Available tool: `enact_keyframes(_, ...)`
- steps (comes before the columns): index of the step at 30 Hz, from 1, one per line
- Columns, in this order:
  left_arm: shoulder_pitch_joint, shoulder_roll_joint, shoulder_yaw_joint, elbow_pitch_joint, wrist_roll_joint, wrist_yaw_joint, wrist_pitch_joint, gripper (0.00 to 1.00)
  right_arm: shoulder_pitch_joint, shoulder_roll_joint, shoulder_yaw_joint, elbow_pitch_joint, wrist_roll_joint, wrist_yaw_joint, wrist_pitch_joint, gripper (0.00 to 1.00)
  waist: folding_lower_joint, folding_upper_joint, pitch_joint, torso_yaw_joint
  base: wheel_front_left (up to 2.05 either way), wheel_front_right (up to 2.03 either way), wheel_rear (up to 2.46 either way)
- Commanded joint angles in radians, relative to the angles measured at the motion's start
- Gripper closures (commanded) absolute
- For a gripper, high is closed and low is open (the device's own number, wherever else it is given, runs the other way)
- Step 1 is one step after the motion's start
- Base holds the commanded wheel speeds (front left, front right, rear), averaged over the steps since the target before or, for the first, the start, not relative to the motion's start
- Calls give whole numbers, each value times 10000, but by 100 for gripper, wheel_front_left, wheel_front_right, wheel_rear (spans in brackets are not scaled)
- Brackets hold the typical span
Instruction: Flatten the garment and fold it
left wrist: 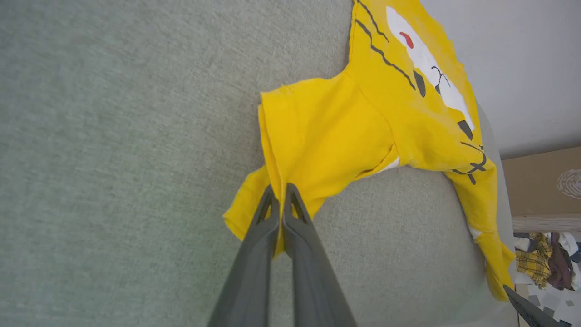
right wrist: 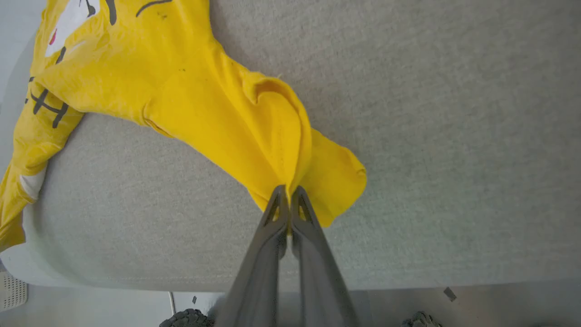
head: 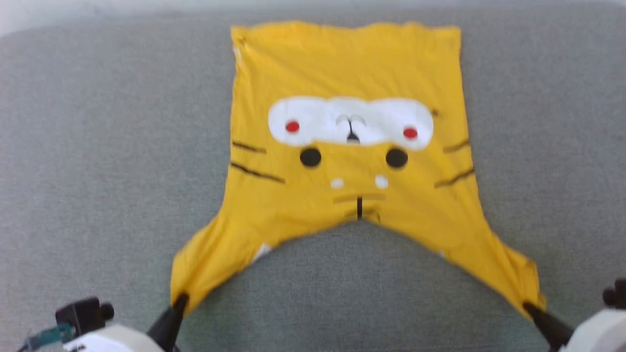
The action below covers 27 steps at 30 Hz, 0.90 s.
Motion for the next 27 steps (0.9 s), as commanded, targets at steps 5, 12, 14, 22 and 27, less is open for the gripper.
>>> enact_keyframes(5, 1030, 332, -13, -522, -228, 244, 612, 100, 928, 203, -411, -477, 140, -9, 983, 100, 3, 0, -1106, 93, 0, 0, 0)
enact_keyframes(12, 1907, 577, 27, -1245, -380, 479, 1111, 100, 1634, 492, -946, -1053, 183, -9, 1718, 100, 3, 0, -1438, 155, 0, 0, 0)
enact_keyframes(14, 2022, 545, 18, -1399, -395, 495, 1092, 100, 1721, 549, -1014, -1158, 136, -9, 1739, 100, 3, 0, -1489, 163, 0, 0, 0)
enact_keyframes(22, 1996, 209, -213, -1793, -166, 403, 588, 100, 1411, 532, -853, -1133, -349, -9, 732, 100, 3, 0, -1684, 101, 0, 0, 0)
enact_keyframes(27, 1765, 29, -412, -1920, 87, 253, 188, 100, 896, 278, -491, -511, -822, -9, -312, 100, 3, 0, -1675, 31, 0, 0, 0)
